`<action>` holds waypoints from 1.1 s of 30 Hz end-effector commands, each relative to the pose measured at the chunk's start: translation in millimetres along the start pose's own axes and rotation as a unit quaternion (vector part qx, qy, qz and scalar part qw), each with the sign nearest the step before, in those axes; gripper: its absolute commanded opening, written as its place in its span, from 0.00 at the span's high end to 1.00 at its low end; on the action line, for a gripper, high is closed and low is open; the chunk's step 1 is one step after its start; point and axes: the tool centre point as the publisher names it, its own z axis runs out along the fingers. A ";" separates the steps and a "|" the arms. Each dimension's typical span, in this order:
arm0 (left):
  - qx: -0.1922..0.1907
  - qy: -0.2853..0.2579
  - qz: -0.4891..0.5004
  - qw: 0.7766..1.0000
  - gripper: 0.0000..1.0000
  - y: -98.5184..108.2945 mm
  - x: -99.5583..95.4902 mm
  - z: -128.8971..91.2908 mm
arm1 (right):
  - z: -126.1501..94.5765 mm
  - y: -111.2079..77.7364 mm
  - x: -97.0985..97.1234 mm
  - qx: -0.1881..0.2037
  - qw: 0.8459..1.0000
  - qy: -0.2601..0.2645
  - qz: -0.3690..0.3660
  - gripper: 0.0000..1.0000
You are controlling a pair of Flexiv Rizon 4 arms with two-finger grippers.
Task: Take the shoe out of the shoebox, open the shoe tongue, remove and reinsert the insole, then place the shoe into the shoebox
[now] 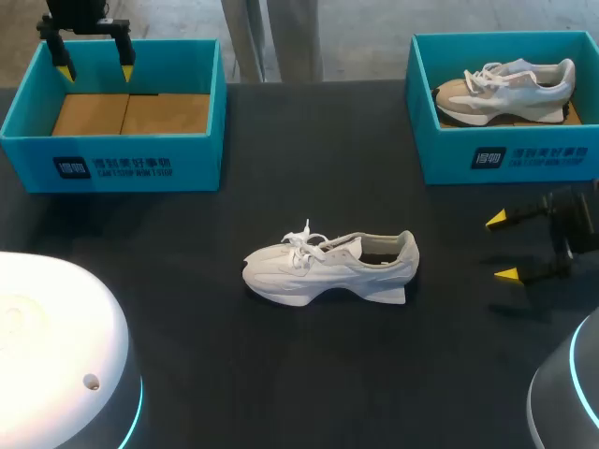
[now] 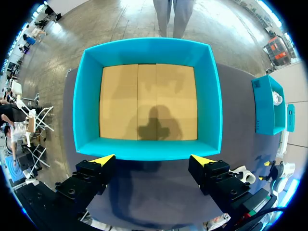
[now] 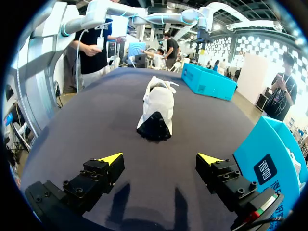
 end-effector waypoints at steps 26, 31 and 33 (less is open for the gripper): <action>0.000 0.000 0.000 1.000 0.00 0.0 0.0 0.0 | 0.3 0.3 0.3 0.001 1.000 0.000 0.000 0.00; 0.000 0.000 0.000 1.000 0.00 0.0 0.0 0.0 | 12.2 7.6 1.9 0.016 1.000 0.000 0.003 0.00; 0.000 0.000 0.000 1.000 0.00 0.0 0.0 0.0 | 17.6 13.1 2.3 0.013 1.000 -0.003 0.003 0.00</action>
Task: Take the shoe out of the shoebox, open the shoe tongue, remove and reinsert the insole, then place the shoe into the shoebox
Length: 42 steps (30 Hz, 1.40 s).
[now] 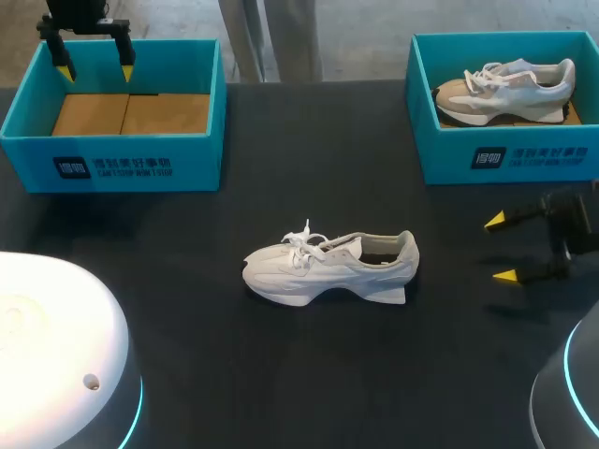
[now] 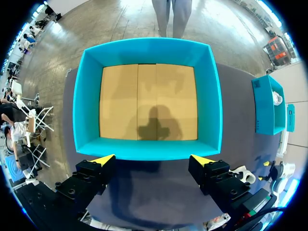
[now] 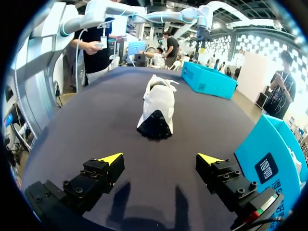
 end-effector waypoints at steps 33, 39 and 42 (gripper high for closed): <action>0.000 0.000 0.000 1.000 0.00 0.0 -0.1 0.0 | 115.9 42.6 -0.2 -0.017 0.999 0.036 0.017 0.00; 0.000 0.000 0.000 1.000 0.00 0.0 -0.1 0.0 | 125.6 48.9 2.8 -0.024 0.999 0.040 0.021 0.00; 0.000 0.000 0.000 1.000 0.00 0.0 -0.1 0.0 | 131.4 51.8 4.2 -0.029 0.998 0.043 0.025 0.00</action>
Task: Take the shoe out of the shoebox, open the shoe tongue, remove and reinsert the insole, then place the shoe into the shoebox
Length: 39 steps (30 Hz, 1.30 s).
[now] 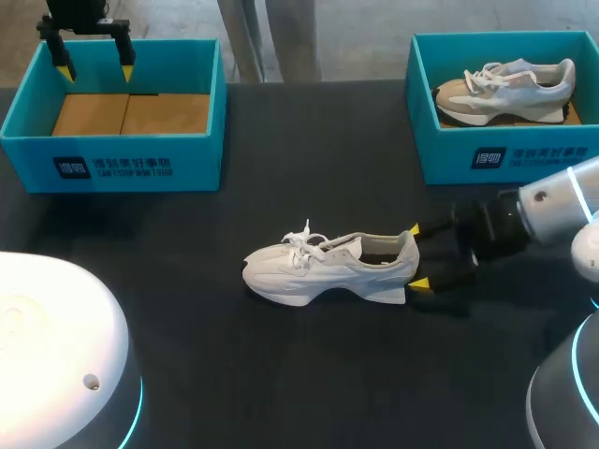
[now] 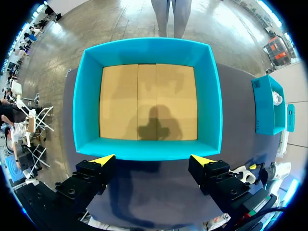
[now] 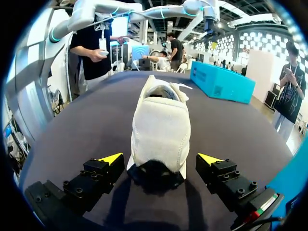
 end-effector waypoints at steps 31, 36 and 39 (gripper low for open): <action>0.000 0.000 0.000 1.000 0.00 0.0 0.0 0.0 | 57.1 3.7 6.0 -0.014 1.000 0.012 0.024 0.76; 0.000 0.000 0.000 1.000 0.00 0.0 0.0 0.0 | 59.1 4.3 6.5 -0.011 1.000 0.006 0.025 1.00; 0.000 0.000 0.000 1.000 0.00 0.0 0.0 0.0 | 59.1 4.3 6.5 -0.011 1.000 0.006 0.025 1.00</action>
